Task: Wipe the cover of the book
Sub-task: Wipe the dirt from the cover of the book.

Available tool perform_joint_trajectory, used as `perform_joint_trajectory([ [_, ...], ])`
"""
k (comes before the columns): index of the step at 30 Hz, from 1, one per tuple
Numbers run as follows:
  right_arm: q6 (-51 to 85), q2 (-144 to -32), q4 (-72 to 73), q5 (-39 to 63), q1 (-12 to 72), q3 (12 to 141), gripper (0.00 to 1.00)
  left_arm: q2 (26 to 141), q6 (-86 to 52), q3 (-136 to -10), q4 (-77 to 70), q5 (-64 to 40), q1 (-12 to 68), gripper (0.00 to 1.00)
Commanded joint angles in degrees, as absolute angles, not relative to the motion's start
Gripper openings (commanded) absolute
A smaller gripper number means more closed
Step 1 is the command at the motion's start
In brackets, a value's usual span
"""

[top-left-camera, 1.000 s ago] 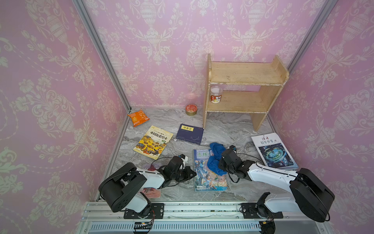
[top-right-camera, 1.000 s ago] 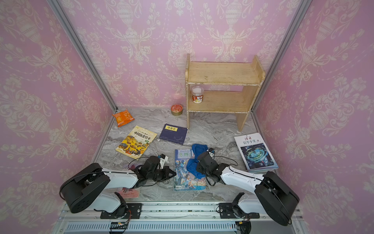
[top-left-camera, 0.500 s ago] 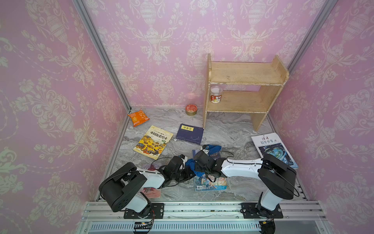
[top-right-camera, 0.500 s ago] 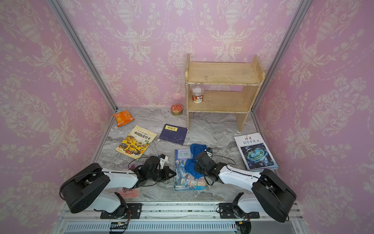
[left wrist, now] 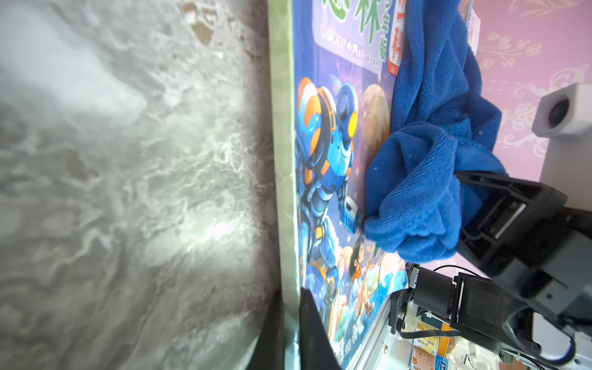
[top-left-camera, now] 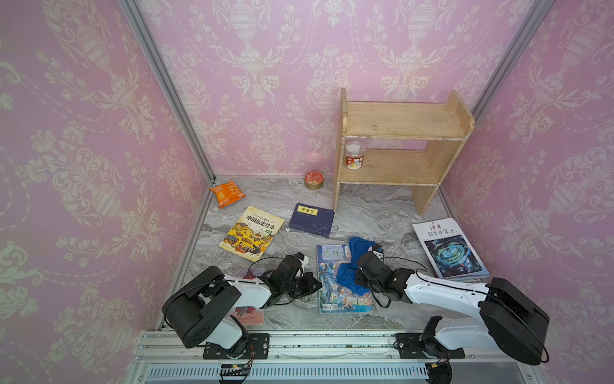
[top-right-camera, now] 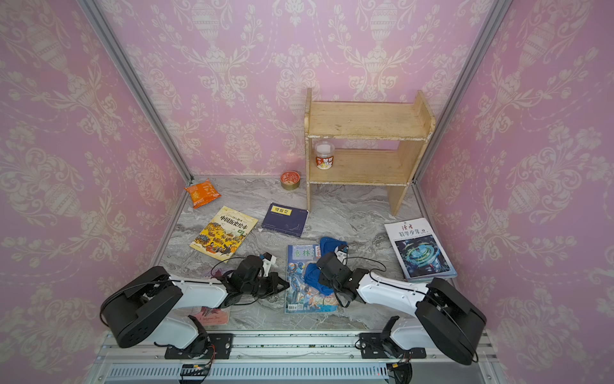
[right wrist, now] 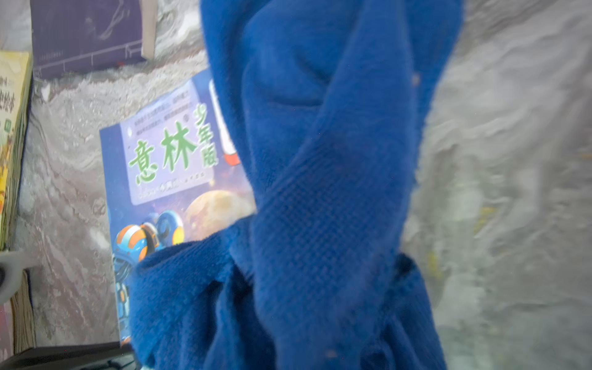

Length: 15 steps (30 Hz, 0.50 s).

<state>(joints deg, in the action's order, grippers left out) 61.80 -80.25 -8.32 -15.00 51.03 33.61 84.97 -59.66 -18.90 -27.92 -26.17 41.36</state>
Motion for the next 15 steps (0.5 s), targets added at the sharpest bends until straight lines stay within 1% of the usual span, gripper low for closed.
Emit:
perform_joint_trajectory([
  [1, 63.6, -93.4, -20.7, -9.0, 59.5, 37.9, 0.0, 87.1, -59.7, -20.1, -28.9, -22.9, 41.0, 0.0],
  [4, 63.7, -100.2, -17.4, -6.4, 63.4, 43.8, 0.0, 87.1, -60.1, -20.3, -29.2, -22.9, 41.2, 0.0],
  [7, 65.3, -100.2, -13.6, -5.0, 62.9, 41.2, 0.0, 86.6, -60.2, -20.0, -29.1, -22.7, 41.2, 0.0],
  [10, 68.1, -95.2, -18.3, -7.6, 59.3, 34.9, 0.0, 85.6, -60.1, -19.6, -28.2, -22.6, 41.2, 0.0],
  [12, 72.0, -89.4, -24.7, -11.1, 55.8, 29.4, 0.0, 84.7, -59.3, -19.4, -27.1, -22.1, 41.2, 0.0],
  [15, 74.3, -80.5, -29.1, -13.8, 52.1, 24.1, 0.0, 84.2, -57.6, -20.3, -25.0, -21.0, 41.0, 0.0],
])
